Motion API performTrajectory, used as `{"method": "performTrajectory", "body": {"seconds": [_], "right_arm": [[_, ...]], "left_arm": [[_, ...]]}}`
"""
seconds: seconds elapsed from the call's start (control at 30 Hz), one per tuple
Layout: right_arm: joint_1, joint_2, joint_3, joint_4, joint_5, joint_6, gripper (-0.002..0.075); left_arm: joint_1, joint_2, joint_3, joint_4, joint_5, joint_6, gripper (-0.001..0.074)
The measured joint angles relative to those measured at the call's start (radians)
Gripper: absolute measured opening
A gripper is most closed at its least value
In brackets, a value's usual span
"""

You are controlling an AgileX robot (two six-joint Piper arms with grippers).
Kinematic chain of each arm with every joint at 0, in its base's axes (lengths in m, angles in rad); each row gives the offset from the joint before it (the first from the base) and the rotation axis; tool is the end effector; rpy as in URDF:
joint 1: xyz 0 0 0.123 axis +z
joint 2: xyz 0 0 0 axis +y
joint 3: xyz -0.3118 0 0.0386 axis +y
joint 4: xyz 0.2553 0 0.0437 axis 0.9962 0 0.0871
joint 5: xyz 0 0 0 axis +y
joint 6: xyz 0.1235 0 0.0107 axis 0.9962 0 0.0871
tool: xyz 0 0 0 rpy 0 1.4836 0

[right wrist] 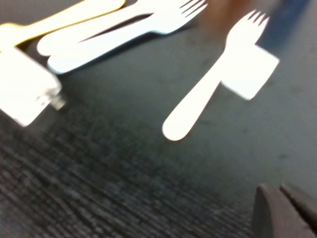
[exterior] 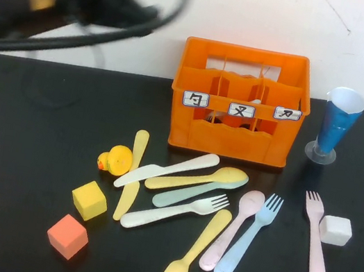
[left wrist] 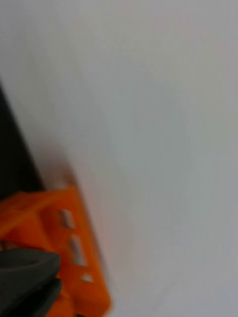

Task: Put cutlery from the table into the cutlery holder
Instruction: Pick up the spoon

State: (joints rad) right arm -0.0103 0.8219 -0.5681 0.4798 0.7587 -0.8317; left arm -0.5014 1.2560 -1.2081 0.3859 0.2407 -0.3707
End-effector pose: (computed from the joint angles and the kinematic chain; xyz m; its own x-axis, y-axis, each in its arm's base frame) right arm 0.1506 0.0379 0.2663 -0.5899 -0.4239 -0.6872 -0.5200 0.8506 -0.0783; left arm 0.2848 -0.1434 0.4401 -0.1587 0.0928 -0.9830 0.4022 0.9153 0.0215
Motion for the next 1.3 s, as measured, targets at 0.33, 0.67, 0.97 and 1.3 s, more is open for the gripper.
{"method": "performTrajectory", "body": {"seconds": [0.33,0.67,0.97,1.3], "right_arm": [[0.002,0.186,-0.139,0.05,0.095,-0.044,-0.0003],[0.137,0.487,-0.19,0.183,0.141,-0.136,-0.0003],[0.408,0.716,-0.375,-0.209,0.091,-0.062,-0.0003],[0.533,0.925,-0.718,-0.351,0.181,-0.3,-0.0003]], "left_arm": [[0.002,-0.325,0.25,-0.01,0.232,0.002,0.0001],[0.002,-0.683,0.541,0.163,0.282,-0.018,0.0001],[0.002,-0.847,0.755,0.23,0.259,-0.161,0.0001],[0.002,-0.862,0.79,0.416,0.254,-0.559,0.0]]}}
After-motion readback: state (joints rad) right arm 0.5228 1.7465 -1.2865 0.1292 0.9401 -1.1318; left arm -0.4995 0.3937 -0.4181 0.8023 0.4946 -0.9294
